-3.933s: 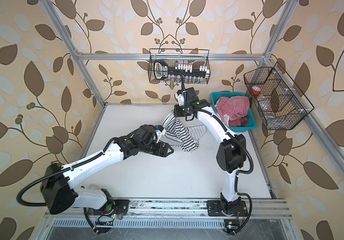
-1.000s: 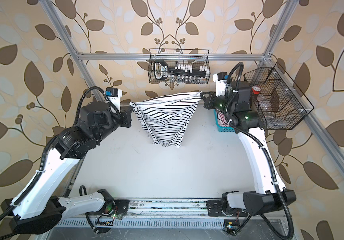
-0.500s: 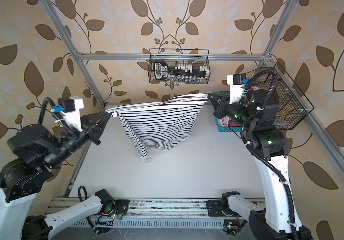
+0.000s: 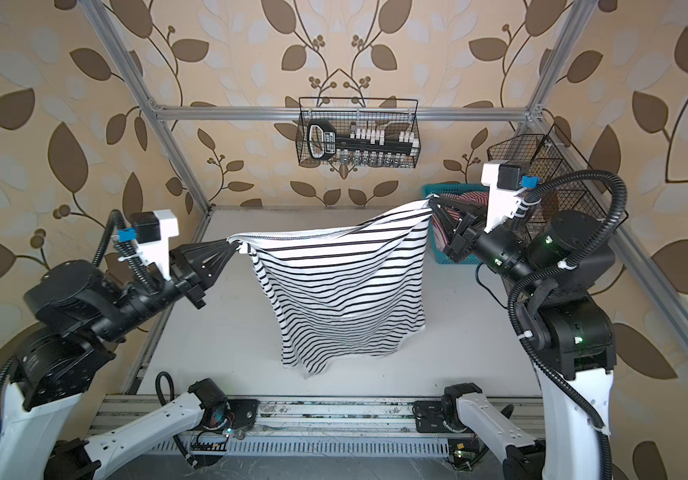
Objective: Fold and stack the tank tops
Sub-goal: 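Lift the tank top with both grippers and spread it apart, hanging it open, then lower the hanging tank top onto the table with both grippers, laying it flat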
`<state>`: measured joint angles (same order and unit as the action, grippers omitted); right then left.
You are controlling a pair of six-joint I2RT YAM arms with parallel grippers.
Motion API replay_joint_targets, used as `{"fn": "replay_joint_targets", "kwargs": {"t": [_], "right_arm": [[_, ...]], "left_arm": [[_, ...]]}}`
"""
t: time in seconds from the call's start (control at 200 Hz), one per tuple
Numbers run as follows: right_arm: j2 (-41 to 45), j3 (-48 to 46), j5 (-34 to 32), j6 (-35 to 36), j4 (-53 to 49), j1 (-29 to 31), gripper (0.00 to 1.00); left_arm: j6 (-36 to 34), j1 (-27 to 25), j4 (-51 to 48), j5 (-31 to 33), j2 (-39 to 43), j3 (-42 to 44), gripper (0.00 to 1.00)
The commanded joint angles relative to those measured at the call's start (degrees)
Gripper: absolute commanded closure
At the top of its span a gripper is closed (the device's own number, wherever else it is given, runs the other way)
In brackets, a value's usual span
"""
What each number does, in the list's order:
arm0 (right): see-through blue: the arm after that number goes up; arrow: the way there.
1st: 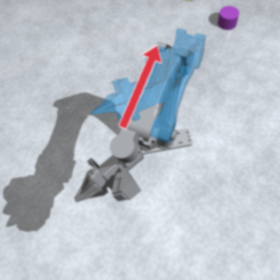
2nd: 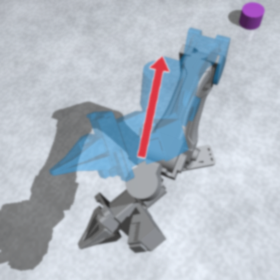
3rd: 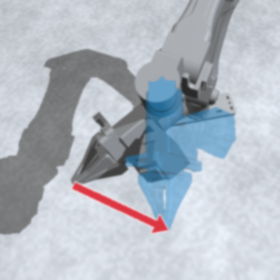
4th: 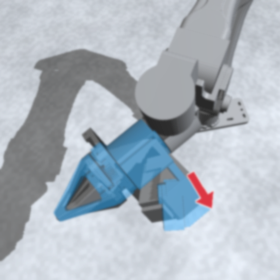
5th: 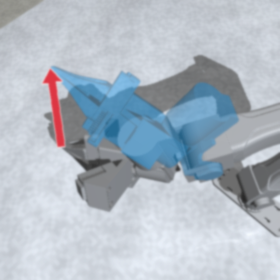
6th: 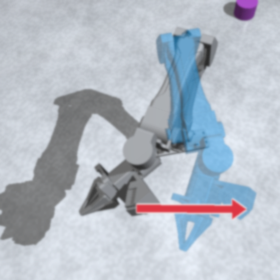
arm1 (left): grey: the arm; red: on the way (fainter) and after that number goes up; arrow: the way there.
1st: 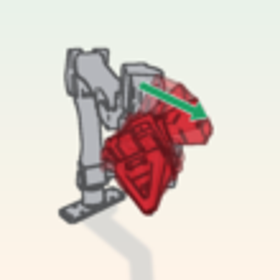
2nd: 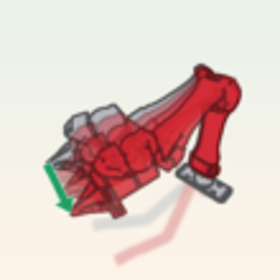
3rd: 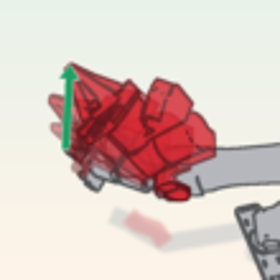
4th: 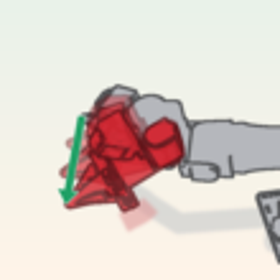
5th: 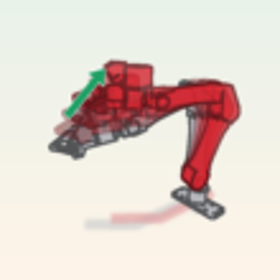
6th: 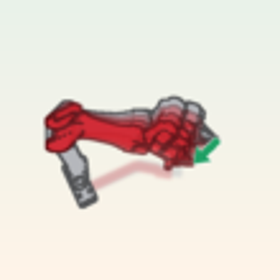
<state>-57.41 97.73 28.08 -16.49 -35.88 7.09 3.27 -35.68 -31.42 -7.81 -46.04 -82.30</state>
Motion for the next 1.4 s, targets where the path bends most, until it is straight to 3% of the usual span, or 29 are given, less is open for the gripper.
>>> {"fn": "replay_joint_targets", "kwargs": {"t": [0.0, 0.14, 0.33, 0.505, 0.685, 0.97, 1.18, 1.395], "right_arm": [[-5.1, -5.3, -1.9, -0.6, -1.6, -0.2, 1.0], [-11.6, -11.7, -3.3, -2.0, 1.9, -0.2, 1.0], [-22.4, -14.2, -8.3, -2.2, 6.7, -0.2, 1.0], [-26.6, -10.4, -5.7, -2.4, 7.5, 0.0, 1.0], [-18.3, -9.5, -6.8, -1.1, 6.2, 2.1, 1.0], [-2.5, -7.5, -9.0, 0.5, 1.3, 11.1, 1.0], [2.1, -4.3, -7.8, 0.2, 0.1, 15.2, 1.0], [3.0, -2.1, -9.4, 1.7, 0.4, 15.4, 1.0]], "left_arm": [[-0.9, -0.2, 4.8, 7.3, -5.6, 4.2, 1.0], [1.1, 2.3, 10.7, 10.2, -13.9, 8.2, 1.0], [8.7, 13.7, 23.5, 3.3, -25.5, 11.9, 1.0], [9.4, 15.9, 26.1, -1.0, -29.9, 7.1, 1.0], [7.3, 15.9, 20.1, -8.7, -24.4, 0.6, 1.0], [9.6, 15.4, 17.6, -17.7, -6.7, 0.8, 1.0], [12.3, 15.4, 19.3, -22.3, 0.0, 0.1, 1.0], [12.6, 15.4, 19.7, -22.7, 0.1, 1.4, 1.0]]}}
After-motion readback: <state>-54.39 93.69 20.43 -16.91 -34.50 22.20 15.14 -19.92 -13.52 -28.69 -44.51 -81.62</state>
